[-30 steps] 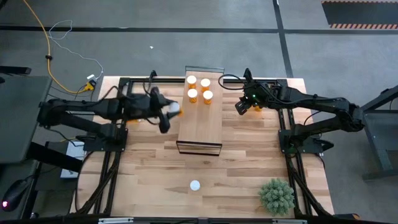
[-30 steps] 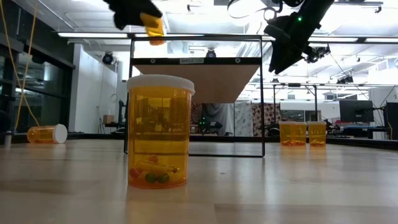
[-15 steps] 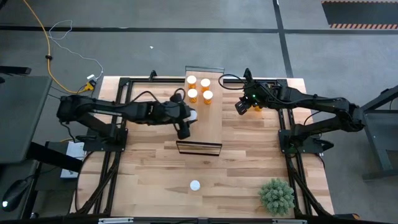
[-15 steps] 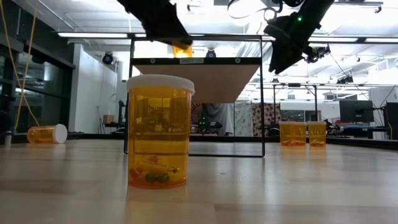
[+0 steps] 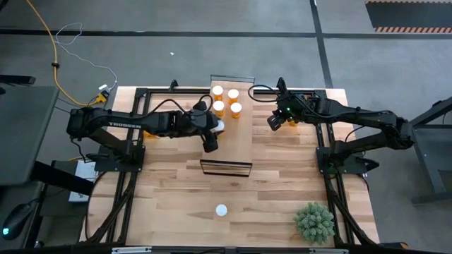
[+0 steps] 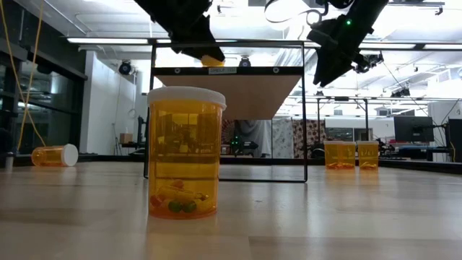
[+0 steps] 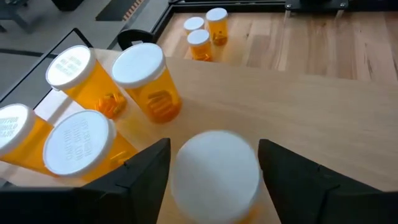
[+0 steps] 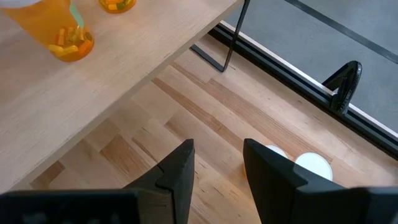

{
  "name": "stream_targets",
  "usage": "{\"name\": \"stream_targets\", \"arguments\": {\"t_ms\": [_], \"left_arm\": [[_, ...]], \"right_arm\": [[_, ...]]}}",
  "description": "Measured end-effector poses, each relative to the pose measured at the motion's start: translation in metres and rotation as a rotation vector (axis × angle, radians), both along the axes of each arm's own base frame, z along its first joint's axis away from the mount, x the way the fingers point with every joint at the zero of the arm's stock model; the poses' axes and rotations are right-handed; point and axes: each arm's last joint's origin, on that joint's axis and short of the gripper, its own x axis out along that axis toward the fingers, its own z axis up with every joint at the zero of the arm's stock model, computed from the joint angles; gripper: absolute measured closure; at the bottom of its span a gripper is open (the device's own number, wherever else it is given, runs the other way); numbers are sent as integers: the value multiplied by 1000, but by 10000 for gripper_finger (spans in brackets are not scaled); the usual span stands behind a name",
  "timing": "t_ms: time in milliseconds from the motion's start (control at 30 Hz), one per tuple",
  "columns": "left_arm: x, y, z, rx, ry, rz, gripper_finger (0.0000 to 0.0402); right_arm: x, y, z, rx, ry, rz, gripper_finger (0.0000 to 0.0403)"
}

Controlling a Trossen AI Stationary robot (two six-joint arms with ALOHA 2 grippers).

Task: Pick and place medicine bottles onto shelf by color
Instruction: Put the orange pill bottle on the shelf

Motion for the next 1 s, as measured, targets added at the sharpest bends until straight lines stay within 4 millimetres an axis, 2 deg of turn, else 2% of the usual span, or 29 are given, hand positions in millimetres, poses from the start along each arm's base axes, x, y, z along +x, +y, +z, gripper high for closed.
{"name": "stream_targets", "arguments": {"t_ms": [333,467,533,667,767,1000], "left_arm": [[-3,0,4,19,19,28,134],[-15,0,35,61,-20,79,133],[-23,-1,53,72,-78,85,133],[-44,-9,75,40,-217,46,133],[-61,-15,73,25,-293,8,133],[-94,-31,26,-34,-417,-25,133]], "right_arm": [[0,0,0,1,-1,-2,272],[0,0,0,0,0,-1,272],[0,0,0,2,5,0,272],[-3,1,-2,11,36,0,272],[-7,2,-5,30,89,-1,272],[-20,4,-16,53,188,-143,272]]}}
